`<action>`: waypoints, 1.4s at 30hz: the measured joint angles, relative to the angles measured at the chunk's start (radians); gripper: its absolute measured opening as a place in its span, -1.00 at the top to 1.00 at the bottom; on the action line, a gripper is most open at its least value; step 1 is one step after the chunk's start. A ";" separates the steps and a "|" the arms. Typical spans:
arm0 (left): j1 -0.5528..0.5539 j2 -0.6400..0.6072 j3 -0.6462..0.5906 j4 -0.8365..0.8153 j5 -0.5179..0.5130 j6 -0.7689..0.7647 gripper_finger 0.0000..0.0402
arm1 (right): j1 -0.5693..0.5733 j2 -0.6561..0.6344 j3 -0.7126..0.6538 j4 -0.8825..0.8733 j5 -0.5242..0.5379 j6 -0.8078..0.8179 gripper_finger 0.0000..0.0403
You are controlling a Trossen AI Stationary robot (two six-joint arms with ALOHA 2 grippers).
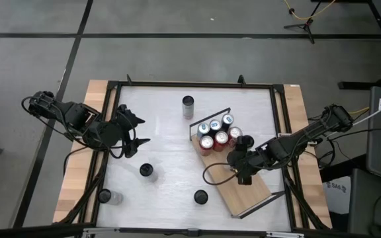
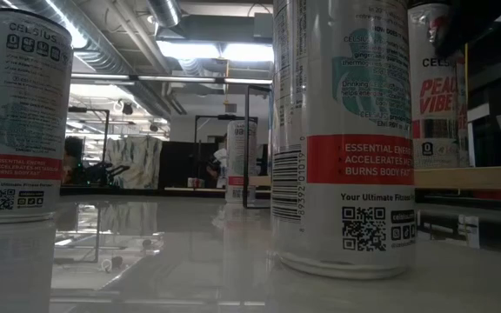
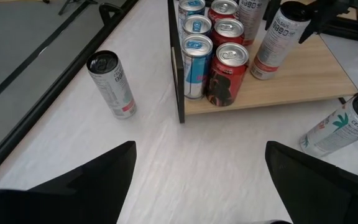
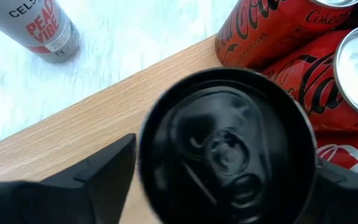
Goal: Place canned beverage on shelf
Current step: Put the white pink soda can on the shelf aligned with the other white pink soda can
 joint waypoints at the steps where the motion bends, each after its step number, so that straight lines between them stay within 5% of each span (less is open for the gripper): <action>1: 0.000 0.000 0.000 0.000 0.000 0.000 -0.75 | 0.000 0.000 0.000 0.000 0.000 0.000 -0.63; 8: 0.000 0.000 0.000 0.000 0.000 0.000 -0.75 | 0.000 0.000 0.000 0.005 0.004 0.000 -0.97; 33: 0.000 0.000 0.000 0.000 0.000 0.000 -0.75 | 0.000 0.000 0.000 0.060 0.002 0.000 -0.84; 42: 0.000 0.000 0.000 0.000 0.000 0.000 -0.75 | -0.002 0.000 0.095 -0.007 0.046 -0.001 -0.85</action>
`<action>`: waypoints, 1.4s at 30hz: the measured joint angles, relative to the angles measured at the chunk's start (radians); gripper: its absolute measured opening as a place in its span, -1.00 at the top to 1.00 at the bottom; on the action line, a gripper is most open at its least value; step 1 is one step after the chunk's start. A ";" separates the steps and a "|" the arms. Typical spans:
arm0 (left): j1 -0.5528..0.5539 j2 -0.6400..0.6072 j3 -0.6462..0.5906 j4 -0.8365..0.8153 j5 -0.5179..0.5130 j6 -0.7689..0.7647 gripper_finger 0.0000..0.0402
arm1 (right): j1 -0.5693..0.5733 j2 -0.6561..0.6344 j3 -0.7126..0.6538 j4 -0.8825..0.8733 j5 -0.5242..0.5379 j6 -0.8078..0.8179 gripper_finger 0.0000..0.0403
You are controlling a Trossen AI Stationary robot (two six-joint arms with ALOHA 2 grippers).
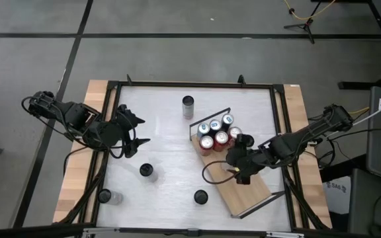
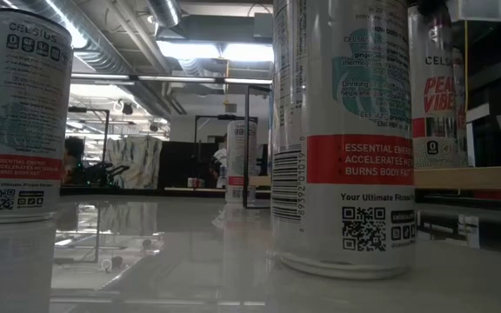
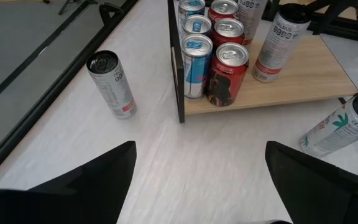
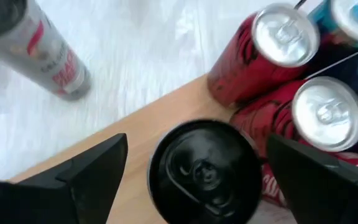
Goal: Place canned beverage on shelf
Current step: Put the white pink soda can on the shelf aligned with the other white pink soda can
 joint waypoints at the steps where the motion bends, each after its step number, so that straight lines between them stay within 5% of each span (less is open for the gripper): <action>1: 0.000 0.000 0.000 0.000 0.000 0.000 -0.75 | 0.000 0.000 0.011 -0.005 0.003 0.000 -0.85; 18: 0.000 0.000 0.000 0.000 0.000 0.000 -0.75 | 0.002 0.000 0.090 0.028 0.001 0.001 -0.85; 36: 0.000 0.000 0.000 -0.001 0.005 0.006 -0.75 | 0.002 0.114 0.087 -0.132 0.011 0.001 -0.84; 42: 0.000 0.000 0.000 -0.001 0.007 0.007 -0.75 | 0.002 0.120 0.087 -0.136 0.040 0.002 -0.68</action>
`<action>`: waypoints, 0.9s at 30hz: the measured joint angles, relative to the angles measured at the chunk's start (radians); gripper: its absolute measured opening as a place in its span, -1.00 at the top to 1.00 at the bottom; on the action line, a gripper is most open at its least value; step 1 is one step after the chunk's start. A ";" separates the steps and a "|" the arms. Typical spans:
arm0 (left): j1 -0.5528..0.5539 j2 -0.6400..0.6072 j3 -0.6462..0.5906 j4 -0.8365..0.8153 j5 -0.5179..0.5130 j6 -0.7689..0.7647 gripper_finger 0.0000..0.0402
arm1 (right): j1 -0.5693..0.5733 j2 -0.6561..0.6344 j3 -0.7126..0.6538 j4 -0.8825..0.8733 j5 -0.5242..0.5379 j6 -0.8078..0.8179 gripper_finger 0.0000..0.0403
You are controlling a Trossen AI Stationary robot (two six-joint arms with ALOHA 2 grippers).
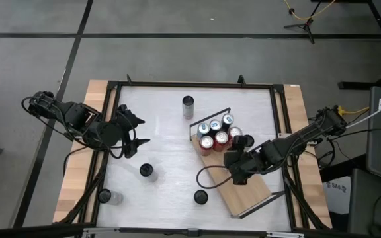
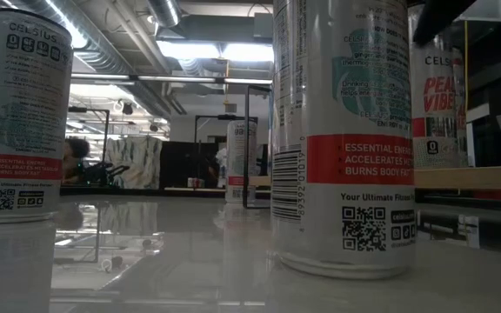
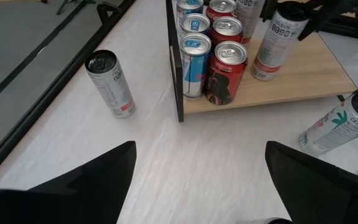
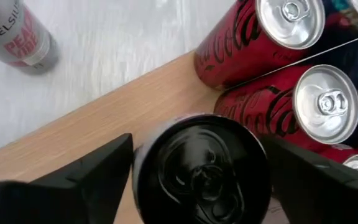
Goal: Place canned beverage on shelf
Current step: Put the white pink soda can on the shelf aligned with the other white pink soda can
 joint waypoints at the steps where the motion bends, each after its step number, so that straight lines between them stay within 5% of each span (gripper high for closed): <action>1: 0.000 0.000 0.000 0.000 0.000 0.000 -0.75 | -0.001 0.000 0.000 -0.001 0.006 0.000 -0.64; 10: 0.000 0.000 0.000 0.000 0.000 0.000 -0.75 | -0.047 -0.002 0.001 -0.045 0.020 0.015 -0.31; 27: 0.000 0.000 0.000 0.000 0.000 0.000 -0.75 | -0.105 -0.002 0.001 -0.066 0.009 -0.016 -0.44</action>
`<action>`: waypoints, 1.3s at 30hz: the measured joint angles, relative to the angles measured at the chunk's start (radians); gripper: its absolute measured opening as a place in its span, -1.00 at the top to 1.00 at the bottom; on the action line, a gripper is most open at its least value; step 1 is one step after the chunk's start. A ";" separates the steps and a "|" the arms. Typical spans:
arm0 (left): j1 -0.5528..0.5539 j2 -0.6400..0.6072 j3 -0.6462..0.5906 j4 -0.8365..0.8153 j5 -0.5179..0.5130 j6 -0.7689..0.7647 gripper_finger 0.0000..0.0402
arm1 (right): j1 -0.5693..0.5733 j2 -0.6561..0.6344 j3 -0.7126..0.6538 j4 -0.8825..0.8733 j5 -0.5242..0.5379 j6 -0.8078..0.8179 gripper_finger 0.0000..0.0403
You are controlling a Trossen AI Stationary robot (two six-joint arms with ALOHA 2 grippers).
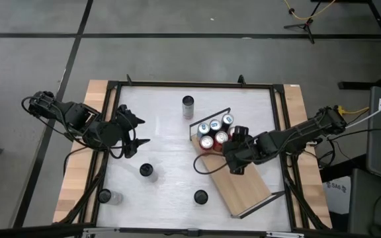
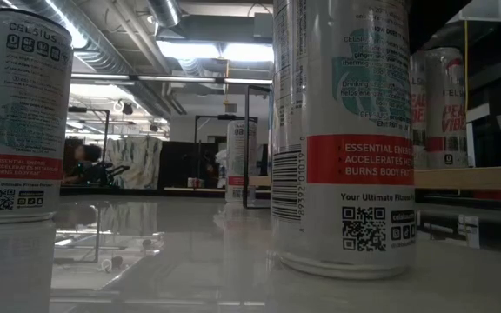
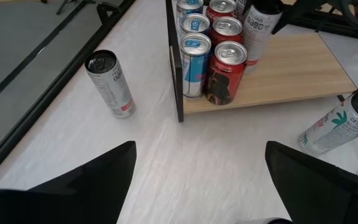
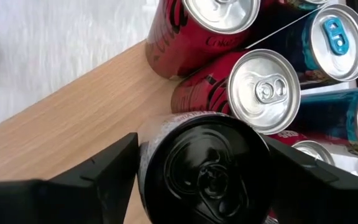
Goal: Place canned beverage on shelf
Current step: Put the white pink soda can on the shelf aligned with the other white pink soda can
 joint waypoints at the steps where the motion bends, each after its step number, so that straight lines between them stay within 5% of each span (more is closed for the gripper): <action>1: 0.000 0.000 0.000 0.000 0.000 0.000 -0.75 | 0.000 0.000 0.000 0.001 -0.006 -0.001 -0.44; 16: 0.000 0.000 0.000 0.000 0.000 0.000 -0.75 | 0.000 0.000 0.000 0.000 -0.018 -0.001 -0.46; 28: 0.000 0.000 0.000 0.000 0.000 -0.001 -0.75 | 0.000 0.004 -0.005 -0.005 -0.079 -0.025 -0.84; 39: 0.000 0.000 0.000 0.000 -0.001 0.000 -0.75 | 0.000 0.001 -0.003 -0.002 -0.056 -0.028 -0.86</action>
